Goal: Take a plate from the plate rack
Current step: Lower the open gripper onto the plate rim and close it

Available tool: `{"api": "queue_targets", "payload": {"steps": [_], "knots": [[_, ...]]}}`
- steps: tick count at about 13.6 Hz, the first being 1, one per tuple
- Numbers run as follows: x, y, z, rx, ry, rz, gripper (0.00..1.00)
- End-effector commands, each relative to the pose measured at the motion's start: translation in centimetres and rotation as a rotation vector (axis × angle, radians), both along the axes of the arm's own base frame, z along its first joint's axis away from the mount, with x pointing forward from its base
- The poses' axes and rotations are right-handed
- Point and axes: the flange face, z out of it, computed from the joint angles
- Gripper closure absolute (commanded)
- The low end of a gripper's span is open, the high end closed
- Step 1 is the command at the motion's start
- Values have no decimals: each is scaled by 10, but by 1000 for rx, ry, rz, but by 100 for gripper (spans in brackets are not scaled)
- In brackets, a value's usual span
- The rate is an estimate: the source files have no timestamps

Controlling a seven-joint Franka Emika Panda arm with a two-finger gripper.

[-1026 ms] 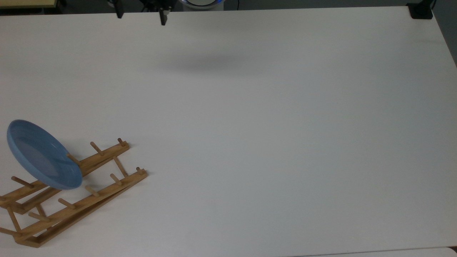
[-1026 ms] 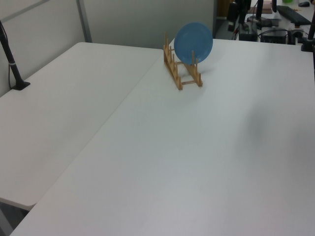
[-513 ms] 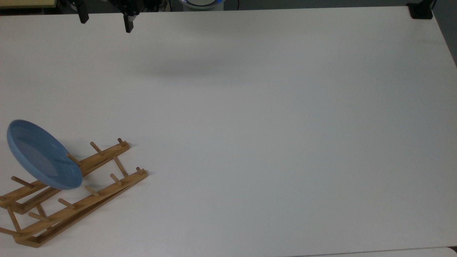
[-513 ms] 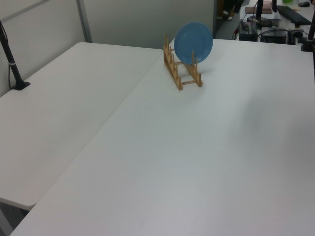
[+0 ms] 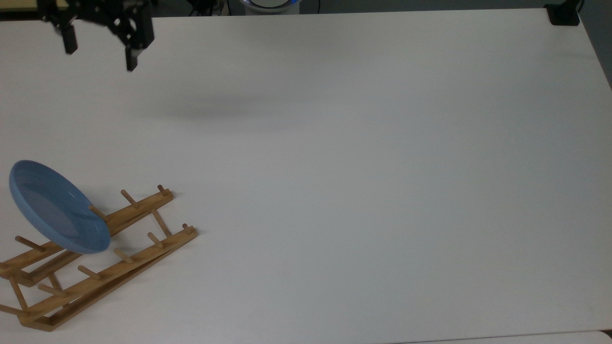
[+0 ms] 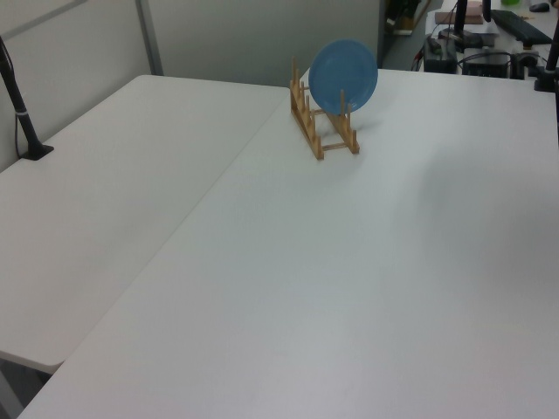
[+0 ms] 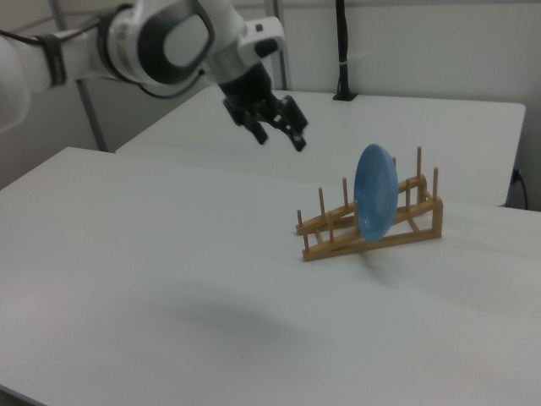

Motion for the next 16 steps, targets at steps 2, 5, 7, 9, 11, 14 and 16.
{"api": "queue_targets", "payload": {"steps": [2, 5, 7, 9, 11, 14, 16], "knots": [[31, -25, -38, -85, -59, 20, 11], [47, -41, -63, -129, -108, 28, 12], [56, -56, -67, -146, -144, 18, 22], [63, -75, -78, -165, -155, 0, 30], [74, -97, -96, -184, -198, -28, 30], [85, -102, -118, -195, -221, -39, 36], [86, -101, -121, -202, -218, -45, 38]]}}
